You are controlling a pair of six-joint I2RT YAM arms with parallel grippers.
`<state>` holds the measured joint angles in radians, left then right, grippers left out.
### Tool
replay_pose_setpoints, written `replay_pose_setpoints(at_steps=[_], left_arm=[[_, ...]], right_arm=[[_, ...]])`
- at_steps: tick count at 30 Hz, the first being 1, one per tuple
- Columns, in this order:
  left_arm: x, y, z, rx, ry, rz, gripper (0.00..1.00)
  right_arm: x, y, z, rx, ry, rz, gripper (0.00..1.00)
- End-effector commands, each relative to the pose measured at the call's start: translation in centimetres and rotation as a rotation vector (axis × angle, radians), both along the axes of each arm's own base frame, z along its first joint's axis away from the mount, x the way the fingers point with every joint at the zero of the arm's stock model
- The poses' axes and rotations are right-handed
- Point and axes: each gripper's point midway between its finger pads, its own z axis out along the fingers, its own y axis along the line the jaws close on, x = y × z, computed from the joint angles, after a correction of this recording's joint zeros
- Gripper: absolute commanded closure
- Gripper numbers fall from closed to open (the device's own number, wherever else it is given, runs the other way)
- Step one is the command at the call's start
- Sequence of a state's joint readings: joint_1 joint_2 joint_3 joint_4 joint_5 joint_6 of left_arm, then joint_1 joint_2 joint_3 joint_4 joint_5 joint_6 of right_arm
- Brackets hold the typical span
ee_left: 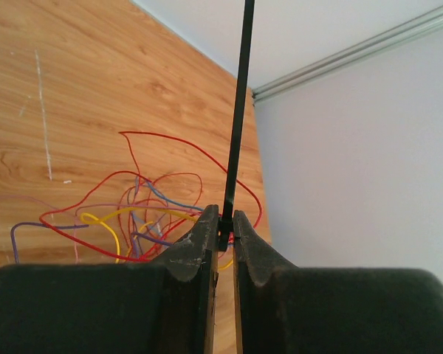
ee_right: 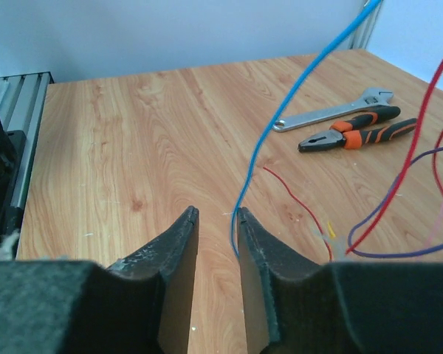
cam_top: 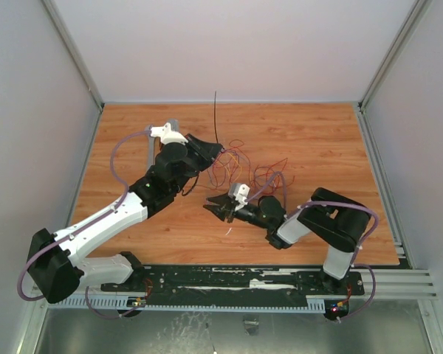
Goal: Zip-tie the wires
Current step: Tie the cable at the center of the board.
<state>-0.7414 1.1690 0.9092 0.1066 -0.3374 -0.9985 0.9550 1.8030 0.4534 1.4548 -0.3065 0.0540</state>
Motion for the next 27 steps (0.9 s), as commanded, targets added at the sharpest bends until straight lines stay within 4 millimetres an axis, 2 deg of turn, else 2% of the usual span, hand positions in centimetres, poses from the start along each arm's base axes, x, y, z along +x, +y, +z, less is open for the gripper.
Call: replay_pose_setpoints(at_steps=[1,7,11,17,20,22,27], left_arm=[[0.9,1.0,1.0,0.043,-0.041,0.051,1.00],[1.2,2.0,1.3,0.074,-0.055,0.083,1.00],[1.4,2.4,1.3,0.083,-0.055,0.092,1.00],[1.4,2.6,1.2,0.088,-0.055,0.094,1.00],[1.4,2.7,1.2,0.099,-0.060,0.089,1.00],[1.3,2.7,1.2,0.116,-0.066,0.083,1.00],[1.2,3.0,0.8,0.178,-0.077,0.073,1.00]], right_arm=[[-0.9,-2.2,7.8,0.249,-0.159,-0.019,0.65],[-1.1,-5.6,6.7,0.197,-0.133,-0.089,0.54],[-0.9,-7.4,6.6,0.156,-0.128,-0.130,0.37],[0.1,-10.0,6.5,0.086,-0.114,-0.220,0.23],[1.3,-11.5,6.2,0.052,-0.098,-0.280,0.20],[2.5,-12.8,6.7,0.058,-0.079,-0.330,0.19],[6.5,-15.7,7.7,0.015,-0.034,-0.450,0.22]])
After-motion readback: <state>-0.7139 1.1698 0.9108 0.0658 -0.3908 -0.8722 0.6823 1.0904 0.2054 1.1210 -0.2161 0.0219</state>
